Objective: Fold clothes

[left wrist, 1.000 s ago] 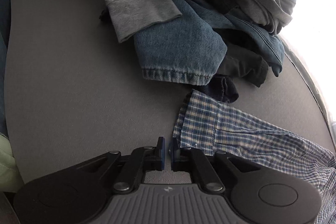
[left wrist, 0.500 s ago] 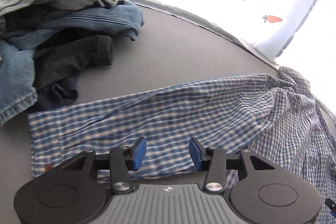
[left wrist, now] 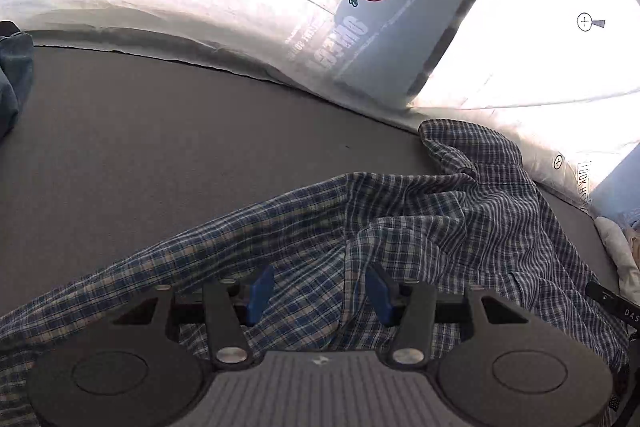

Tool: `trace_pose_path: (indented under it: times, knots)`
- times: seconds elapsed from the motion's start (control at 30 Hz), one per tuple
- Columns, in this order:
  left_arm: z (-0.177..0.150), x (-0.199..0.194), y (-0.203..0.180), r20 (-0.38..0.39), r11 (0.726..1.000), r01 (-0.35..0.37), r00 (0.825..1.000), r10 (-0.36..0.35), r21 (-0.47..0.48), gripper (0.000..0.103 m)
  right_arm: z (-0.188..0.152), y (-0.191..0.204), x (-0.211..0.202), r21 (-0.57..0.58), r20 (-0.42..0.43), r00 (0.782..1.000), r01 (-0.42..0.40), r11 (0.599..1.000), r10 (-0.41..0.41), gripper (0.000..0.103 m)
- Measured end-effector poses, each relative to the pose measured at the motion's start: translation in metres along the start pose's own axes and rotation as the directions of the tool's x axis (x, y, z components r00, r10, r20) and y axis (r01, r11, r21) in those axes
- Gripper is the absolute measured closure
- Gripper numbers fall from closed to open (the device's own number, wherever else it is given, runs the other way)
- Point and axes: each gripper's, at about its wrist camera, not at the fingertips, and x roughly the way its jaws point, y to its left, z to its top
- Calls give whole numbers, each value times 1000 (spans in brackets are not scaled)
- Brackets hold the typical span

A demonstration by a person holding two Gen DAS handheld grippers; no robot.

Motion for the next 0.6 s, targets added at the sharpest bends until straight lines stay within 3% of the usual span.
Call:
trace_pose_path:
  times: [0.17,0.27,0.33,0.37,0.43,0.47,0.53,0.57,0.6]
  knots:
    - [43,61,-26,-22,987,48,999,-46,152,48,33,2,63,-44,-19,998,-68,997,68,3]
    - [56,85,-41,-29,965,93,996,-89,245,49,47,5,91,-40,-53,992,-117,992,114,23]
    - [58,98,-50,-32,950,109,994,-104,294,49,51,7,103,-46,-69,989,-138,989,134,49]
    - [59,103,-54,-31,942,114,993,-110,317,49,52,8,105,-50,-67,987,-152,987,148,52]
    - [58,110,-63,-10,923,112,993,-117,368,50,50,9,107,-56,-49,981,-191,980,188,76]
    - [58,112,-66,-2,916,113,993,-122,384,50,49,11,107,-62,-45,979,-201,978,198,79]
    - [59,114,-69,6,903,135,989,-150,409,60,45,14,106,-81,-32,977,-211,974,209,91]
    - [59,115,-70,-1,896,161,984,-176,415,86,43,14,107,-84,-27,976,-218,972,216,93]
    - [59,116,-71,-16,888,198,978,-210,415,101,41,15,107,-80,-19,976,-219,973,218,95]
